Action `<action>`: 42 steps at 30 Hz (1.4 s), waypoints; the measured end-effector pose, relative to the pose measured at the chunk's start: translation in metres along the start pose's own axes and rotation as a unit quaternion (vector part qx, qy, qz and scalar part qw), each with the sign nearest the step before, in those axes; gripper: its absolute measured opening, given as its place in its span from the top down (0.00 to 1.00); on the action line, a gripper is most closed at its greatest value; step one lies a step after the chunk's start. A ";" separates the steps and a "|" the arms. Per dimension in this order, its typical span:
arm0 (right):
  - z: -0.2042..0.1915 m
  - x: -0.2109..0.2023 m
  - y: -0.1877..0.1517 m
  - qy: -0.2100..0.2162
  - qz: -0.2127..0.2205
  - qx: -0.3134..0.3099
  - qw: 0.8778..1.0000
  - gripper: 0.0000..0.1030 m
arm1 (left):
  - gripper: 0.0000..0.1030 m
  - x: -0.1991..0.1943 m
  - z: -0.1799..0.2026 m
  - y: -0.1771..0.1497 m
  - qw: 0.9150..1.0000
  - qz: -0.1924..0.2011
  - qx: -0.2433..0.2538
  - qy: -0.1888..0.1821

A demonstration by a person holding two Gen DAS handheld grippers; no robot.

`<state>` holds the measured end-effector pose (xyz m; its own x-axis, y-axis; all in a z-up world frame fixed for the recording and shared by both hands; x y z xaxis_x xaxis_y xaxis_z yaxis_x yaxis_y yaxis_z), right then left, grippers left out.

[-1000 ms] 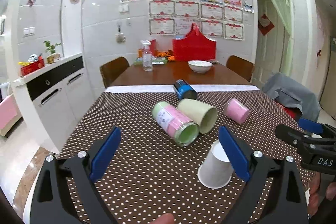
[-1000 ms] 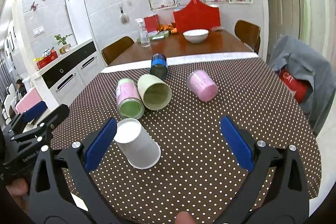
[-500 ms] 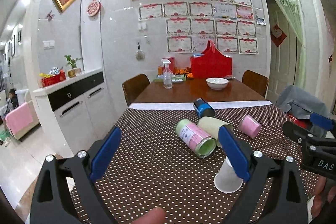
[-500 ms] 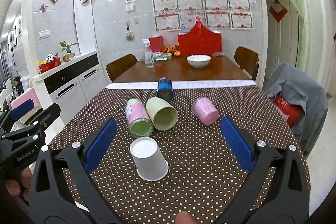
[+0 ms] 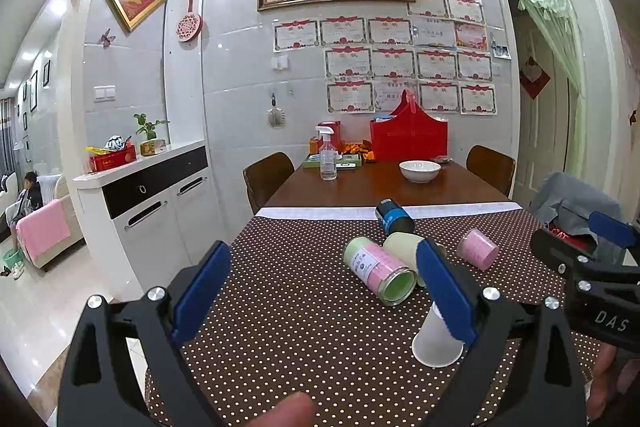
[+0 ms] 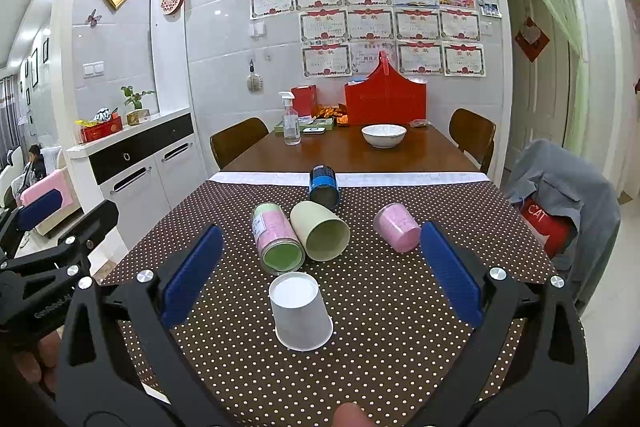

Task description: Flip cup upside down

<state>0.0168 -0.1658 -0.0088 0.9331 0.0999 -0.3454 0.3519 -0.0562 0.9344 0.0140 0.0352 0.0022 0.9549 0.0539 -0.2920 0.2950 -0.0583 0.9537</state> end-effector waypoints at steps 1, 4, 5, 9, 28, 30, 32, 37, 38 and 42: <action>0.000 0.000 0.000 0.000 0.000 0.000 1.000 0.06 | 0.10 0.000 0.000 0.000 1.000 0.000 0.000 -0.001; -0.001 0.000 0.000 0.000 0.000 0.000 1.000 0.06 | 0.10 0.001 0.000 -0.002 1.000 -0.004 -0.004 -0.002; 0.000 0.000 0.000 -0.001 0.001 0.000 1.000 0.06 | 0.10 0.001 0.000 -0.002 1.000 -0.004 -0.004 -0.002; -0.001 -0.001 0.000 -0.002 0.002 -0.001 1.000 0.06 | 0.10 0.001 0.000 -0.003 1.000 -0.006 -0.008 0.001; -0.003 -0.006 -0.001 -0.010 0.012 -0.001 1.000 0.06 | 0.10 -0.002 -0.002 -0.003 1.000 -0.007 -0.020 0.012; -0.003 -0.006 -0.001 -0.010 0.012 -0.001 1.000 0.06 | 0.10 -0.003 -0.001 -0.003 1.000 -0.006 -0.018 0.012; -0.002 -0.006 -0.001 -0.010 0.012 -0.001 1.000 0.06 | 0.10 -0.004 0.000 -0.003 1.000 -0.005 -0.016 0.011; -0.003 -0.006 -0.001 -0.010 0.012 -0.001 1.000 0.06 | 0.10 -0.006 0.002 -0.003 1.000 -0.001 -0.012 0.009; -0.004 -0.007 -0.001 -0.010 0.012 -0.001 1.000 0.06 | 0.10 -0.007 0.002 -0.003 1.000 0.001 -0.010 0.009; -0.005 -0.006 -0.003 -0.009 0.010 0.000 1.000 0.06 | 0.10 -0.009 0.003 -0.003 1.000 0.005 -0.013 0.006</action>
<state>0.0098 -0.1618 -0.0090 0.9414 0.0800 -0.3276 0.3326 -0.0590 0.9412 0.0049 0.0324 0.0016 0.9572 0.0644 -0.2820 0.2845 -0.0324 0.9581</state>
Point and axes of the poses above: each gripper's, at about its wrist camera, not at the fingertips, and x roughly the way its jaws point, z to its right, y to its top, the point moved 5 cm from there along x, roughly the way its jaws point, and after that the axes turned 1 degree about -z, right-handed, at the moved point
